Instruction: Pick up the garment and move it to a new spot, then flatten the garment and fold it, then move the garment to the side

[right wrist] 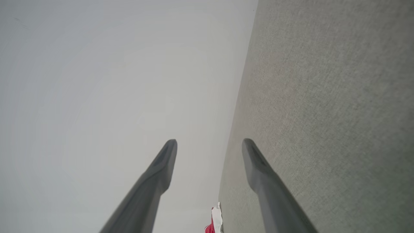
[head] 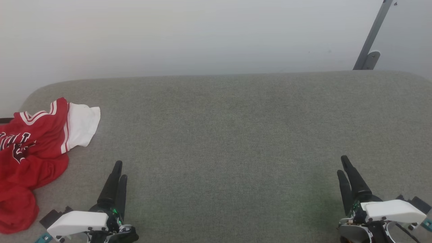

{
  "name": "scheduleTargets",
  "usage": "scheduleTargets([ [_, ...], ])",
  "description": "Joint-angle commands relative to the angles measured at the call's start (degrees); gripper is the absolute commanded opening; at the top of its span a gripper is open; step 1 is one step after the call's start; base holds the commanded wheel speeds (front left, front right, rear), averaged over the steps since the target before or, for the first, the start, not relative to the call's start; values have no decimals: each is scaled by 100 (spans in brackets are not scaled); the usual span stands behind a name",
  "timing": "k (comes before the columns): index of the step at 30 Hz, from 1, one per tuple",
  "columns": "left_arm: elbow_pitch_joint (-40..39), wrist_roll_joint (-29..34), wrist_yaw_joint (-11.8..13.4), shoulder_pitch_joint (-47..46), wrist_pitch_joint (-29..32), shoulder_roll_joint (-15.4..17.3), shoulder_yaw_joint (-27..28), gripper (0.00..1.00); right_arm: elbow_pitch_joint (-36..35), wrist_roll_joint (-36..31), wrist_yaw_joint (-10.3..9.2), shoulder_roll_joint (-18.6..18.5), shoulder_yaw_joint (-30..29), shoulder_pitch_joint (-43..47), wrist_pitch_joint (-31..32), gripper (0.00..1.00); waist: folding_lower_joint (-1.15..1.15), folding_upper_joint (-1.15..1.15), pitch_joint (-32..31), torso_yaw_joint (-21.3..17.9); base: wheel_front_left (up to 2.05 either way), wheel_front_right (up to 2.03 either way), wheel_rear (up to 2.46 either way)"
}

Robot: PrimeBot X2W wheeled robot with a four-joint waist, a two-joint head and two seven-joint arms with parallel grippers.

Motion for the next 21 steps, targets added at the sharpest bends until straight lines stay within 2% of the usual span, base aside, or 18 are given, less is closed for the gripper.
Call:
scheduleTargets([
  [1, -151, 136, 25, -80, -80, 67, -40, 100, -101, -151, 3, -67, 73, -183, -100, 100, 0, 0, -1, 0, 0, 0, 0],
  [10, -225, 669, 143, -77, -360, 243, -189, 100, 8, -880, 3, -161, 223, -294, -318, 100, 0, 0, -11, 6, 0, 0, 0],
  [21, -237, 1939, 459, -40, -677, 545, -363, 100, 224, -2385, 4, -233, 270, -443, -566, 100, 0, 0, -45, -9, 0, 0, 0],
])
